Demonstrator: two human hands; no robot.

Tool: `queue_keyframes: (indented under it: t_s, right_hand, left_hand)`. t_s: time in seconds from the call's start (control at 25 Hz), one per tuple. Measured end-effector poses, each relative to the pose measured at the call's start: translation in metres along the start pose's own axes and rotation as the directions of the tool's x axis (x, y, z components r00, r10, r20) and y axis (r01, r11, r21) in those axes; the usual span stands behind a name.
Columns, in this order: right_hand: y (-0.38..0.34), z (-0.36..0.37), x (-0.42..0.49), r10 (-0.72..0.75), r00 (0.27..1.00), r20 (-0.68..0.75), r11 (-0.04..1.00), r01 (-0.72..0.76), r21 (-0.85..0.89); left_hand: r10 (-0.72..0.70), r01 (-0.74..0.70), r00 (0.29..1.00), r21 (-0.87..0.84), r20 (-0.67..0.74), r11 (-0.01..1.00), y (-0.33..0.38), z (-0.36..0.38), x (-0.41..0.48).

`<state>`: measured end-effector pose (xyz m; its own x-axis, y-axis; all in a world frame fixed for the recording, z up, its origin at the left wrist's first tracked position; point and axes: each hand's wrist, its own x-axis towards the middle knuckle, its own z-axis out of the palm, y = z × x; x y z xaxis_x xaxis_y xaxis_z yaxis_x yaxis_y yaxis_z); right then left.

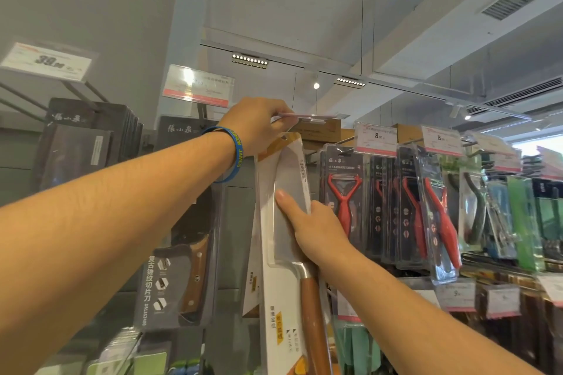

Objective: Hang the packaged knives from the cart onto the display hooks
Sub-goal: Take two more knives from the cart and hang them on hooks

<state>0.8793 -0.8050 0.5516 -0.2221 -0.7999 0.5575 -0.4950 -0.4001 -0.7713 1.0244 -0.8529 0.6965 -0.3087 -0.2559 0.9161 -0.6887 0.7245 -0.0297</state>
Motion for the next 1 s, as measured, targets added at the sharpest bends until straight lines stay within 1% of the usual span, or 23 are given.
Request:
queue_keyframes:
  t_s: [0.04,0.08,0.24,0.36,0.52,0.64,0.84,1.0]
  right_hand:
    - [-0.001,0.0,-0.003,0.023,0.999,0.03,0.997,-0.025,0.069]
    - [-0.001,-0.002,-0.005,0.027,0.999,0.029,0.995,-0.029,0.095]
    - [0.014,-0.005,-0.017,-0.05,0.994,-0.102,0.999,0.051,0.014]
    - [0.021,-0.001,-0.024,-0.042,0.989,-0.145,0.999,0.046,0.029]
    - [0.009,-0.007,-0.006,-0.03,0.988,-0.151,0.994,0.045,0.097]
    - [0.007,-0.003,0.004,-0.012,0.995,-0.101,0.992,0.025,0.124]
    - [0.014,0.005,0.006,0.007,0.997,-0.079,0.993,0.002,0.121]
    - [0.017,-0.005,0.002,-0.032,0.997,-0.074,0.997,0.037,0.068]
  left_hand:
    - [-0.001,0.001,1.0,0.009,0.002,1.0,0.0,0.0,0.0]
    - [-0.004,0.004,1.0,0.013,0.007,1.0,-0.001,0.0,0.0]
    - [-0.009,0.008,1.0,0.034,0.017,0.999,0.001,0.0,0.0]
    - [0.0,-0.001,1.0,0.047,0.025,0.999,0.004,0.0,-0.001]
    - [0.008,-0.008,1.0,0.026,0.022,1.0,0.004,-0.003,0.0]
    - [0.015,-0.016,1.0,0.054,0.017,0.998,0.006,-0.003,0.0]
    - [0.013,-0.015,1.0,0.057,0.026,0.998,0.004,-0.002,-0.002]
    - [0.008,-0.009,1.0,0.055,0.024,0.998,0.005,-0.002,-0.002]
